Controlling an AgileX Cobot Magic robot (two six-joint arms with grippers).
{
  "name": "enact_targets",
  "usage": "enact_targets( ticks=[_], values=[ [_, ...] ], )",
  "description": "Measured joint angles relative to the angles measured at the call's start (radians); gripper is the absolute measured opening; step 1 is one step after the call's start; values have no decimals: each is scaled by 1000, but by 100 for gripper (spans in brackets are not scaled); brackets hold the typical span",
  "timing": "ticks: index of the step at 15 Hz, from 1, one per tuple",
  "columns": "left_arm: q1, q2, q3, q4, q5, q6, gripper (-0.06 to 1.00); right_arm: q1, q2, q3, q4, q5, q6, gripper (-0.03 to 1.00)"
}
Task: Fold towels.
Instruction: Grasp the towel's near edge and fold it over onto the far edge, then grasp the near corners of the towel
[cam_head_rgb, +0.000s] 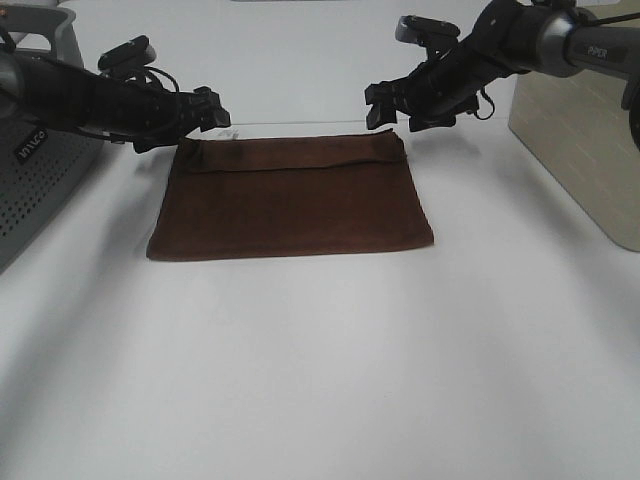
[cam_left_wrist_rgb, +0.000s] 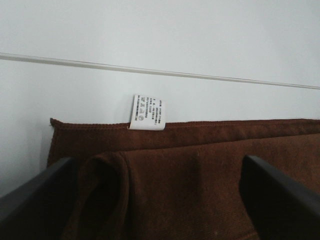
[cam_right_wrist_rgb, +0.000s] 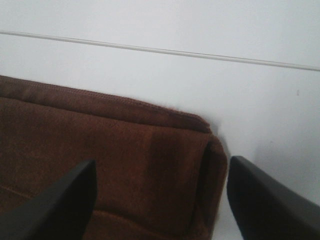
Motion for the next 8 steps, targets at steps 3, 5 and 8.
enact_targets(
  ticks=[3,5,8],
  values=[
    [0,-14,0,105,82,1,90,0,-47,0,-12,125,0,73],
    [1,-20,0,150,151,-46,90,0,-79,-2,-19,216,8,73],
    [33,-22,0,224,262,-232,90,0,-98,-5,-29,365,81,73]
  ],
)
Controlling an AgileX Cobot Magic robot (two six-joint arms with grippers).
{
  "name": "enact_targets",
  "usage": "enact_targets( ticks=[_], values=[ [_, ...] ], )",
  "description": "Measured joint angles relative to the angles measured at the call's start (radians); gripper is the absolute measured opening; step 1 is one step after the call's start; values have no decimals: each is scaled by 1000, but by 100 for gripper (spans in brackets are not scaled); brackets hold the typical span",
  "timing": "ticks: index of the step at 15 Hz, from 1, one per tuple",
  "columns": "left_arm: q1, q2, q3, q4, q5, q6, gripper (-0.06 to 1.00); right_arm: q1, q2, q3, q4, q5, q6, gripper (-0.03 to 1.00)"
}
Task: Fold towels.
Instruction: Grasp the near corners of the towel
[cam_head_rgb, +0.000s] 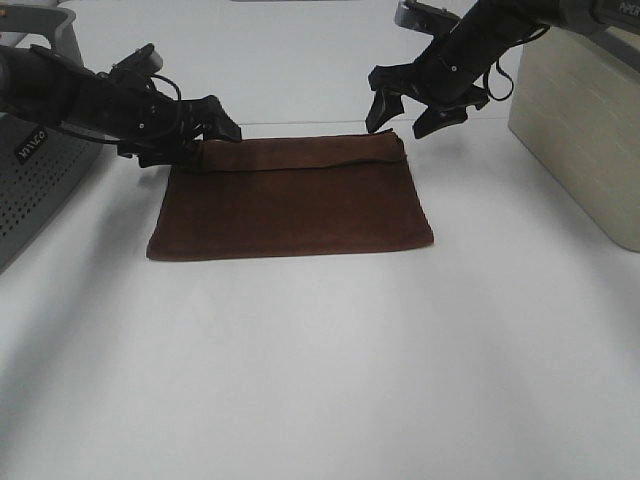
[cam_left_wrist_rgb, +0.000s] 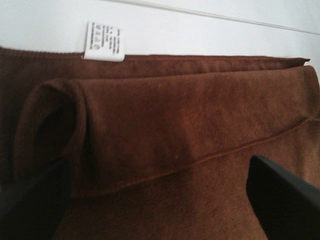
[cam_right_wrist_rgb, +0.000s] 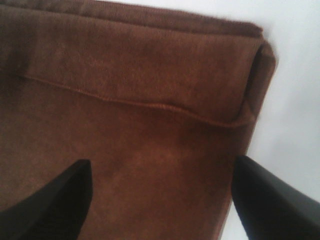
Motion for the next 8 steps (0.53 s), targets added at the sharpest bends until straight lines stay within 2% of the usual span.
enact_targets(
  ticks=[3,6,8],
  values=[
    [14,-80,75,156,31,-141,90,0,-25,0,-14,110,51,73],
    [14,-199,260,200,10,-252,90,0,-49,0,-16,234,88,72],
    [14,-234,360,217,19,-264,90,0,-54,21,-17,250,113,70]
  ],
)
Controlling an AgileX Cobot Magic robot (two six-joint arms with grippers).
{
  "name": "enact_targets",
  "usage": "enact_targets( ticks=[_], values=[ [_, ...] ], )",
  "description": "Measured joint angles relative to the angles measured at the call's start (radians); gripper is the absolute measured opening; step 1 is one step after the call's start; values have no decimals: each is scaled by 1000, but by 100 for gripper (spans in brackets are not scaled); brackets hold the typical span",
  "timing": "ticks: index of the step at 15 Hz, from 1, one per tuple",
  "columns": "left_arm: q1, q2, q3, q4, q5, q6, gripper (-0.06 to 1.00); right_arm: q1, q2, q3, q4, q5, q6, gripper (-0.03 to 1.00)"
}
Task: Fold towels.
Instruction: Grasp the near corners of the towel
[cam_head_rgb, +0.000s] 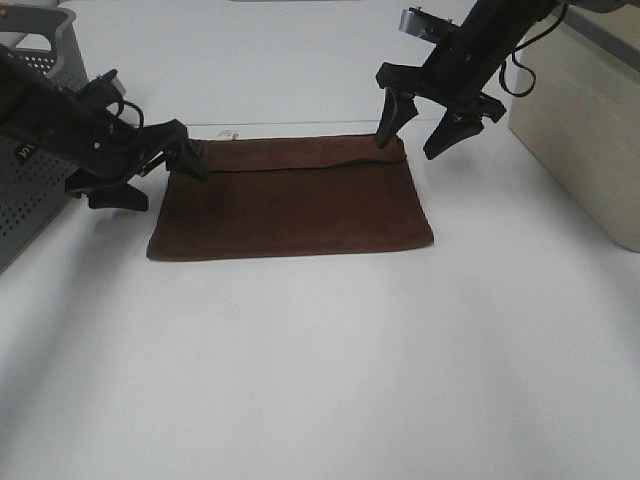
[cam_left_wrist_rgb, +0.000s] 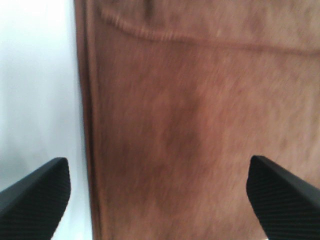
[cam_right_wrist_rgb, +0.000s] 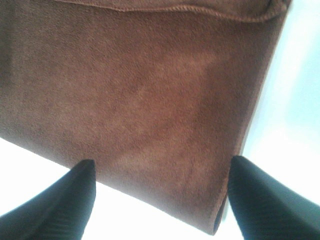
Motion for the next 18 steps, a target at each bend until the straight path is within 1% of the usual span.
enact_targets(
  ticks=[1,4,5,8,12,13,15,16,17,18],
  values=[
    [0,-4,23,16,24,-3,90,0,-10,32,-2,1,10,69],
    [0,-11,32,76,98,-3,90,-1,-43,175,-2,-3,14,69],
    [0,-12,32,76,104,-3,90,-1,-50,220,4,-27,14,69],
    [0,-12,32,76,119,1,90,-1,-51,290,37,-87,-13,69],
    [0,-11,32,76,110,0,90,-1,-50,330,37,-117,-32,69],
    [0,1,32,72,110,-2,89,-1,-42,330,56,-123,-35,69],
    [0,8,31,67,105,-3,85,-1,-23,330,69,-139,-47,69],
    [-4,12,31,67,98,-3,81,-1,-15,330,73,-147,-49,69],
    [-10,20,29,65,95,-3,75,-1,-10,330,80,-152,-54,68],
    [-16,28,25,61,95,-3,67,-1,-7,330,83,-161,-57,65]
  ],
)
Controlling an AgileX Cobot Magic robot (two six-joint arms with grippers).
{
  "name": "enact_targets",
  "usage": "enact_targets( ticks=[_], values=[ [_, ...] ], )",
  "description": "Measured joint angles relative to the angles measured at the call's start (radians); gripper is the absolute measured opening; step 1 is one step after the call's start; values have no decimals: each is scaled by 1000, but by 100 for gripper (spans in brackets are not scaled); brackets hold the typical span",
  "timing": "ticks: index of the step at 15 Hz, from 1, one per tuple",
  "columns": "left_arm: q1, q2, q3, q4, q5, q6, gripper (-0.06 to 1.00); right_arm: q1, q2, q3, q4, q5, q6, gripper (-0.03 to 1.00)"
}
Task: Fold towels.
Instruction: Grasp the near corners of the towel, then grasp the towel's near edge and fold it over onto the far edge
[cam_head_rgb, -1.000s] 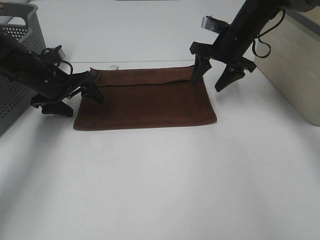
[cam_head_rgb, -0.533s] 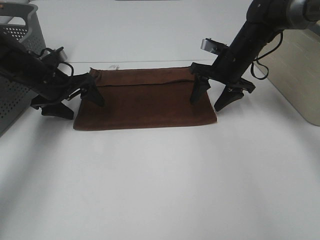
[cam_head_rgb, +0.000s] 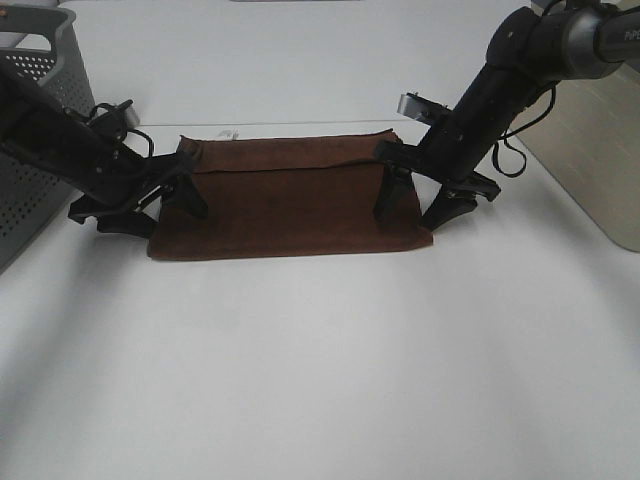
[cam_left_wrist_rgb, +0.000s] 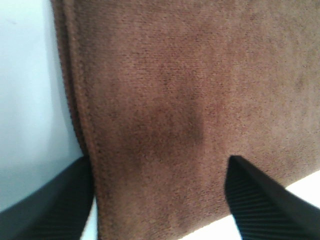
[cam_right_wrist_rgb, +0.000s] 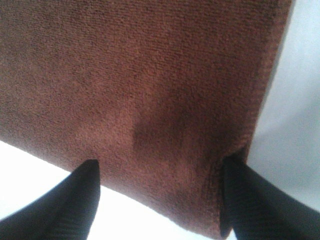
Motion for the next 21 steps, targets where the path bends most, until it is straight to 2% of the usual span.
enact_targets(
  ticks=[2,4,5,9,12,14,19,21],
  values=[
    [-9,12,-1,-4,0,-1,43,0,6,0,-5,-22,0,49],
    [-11,21,-1,5,-3,-2,13,0,9,0,-21,-40,0,21],
    [-11,21,-1,10,-4,-3,2,0,9,0,-24,-41,0,3],
    [-11,16,0,16,-3,-3,2,0,3,4,-29,-32,16,0],
    [-12,-38,15,68,24,-3,2,0,-77,98,-29,-56,22,0],
    [-23,-97,86,73,26,-3,2,0,-151,229,-28,-98,22,0],
    [-39,-243,392,74,-3,-3,2,3,-345,624,-5,-231,18,0],
    [-40,-290,465,73,-23,-3,2,9,-397,743,29,-271,-18,0]
  ],
)
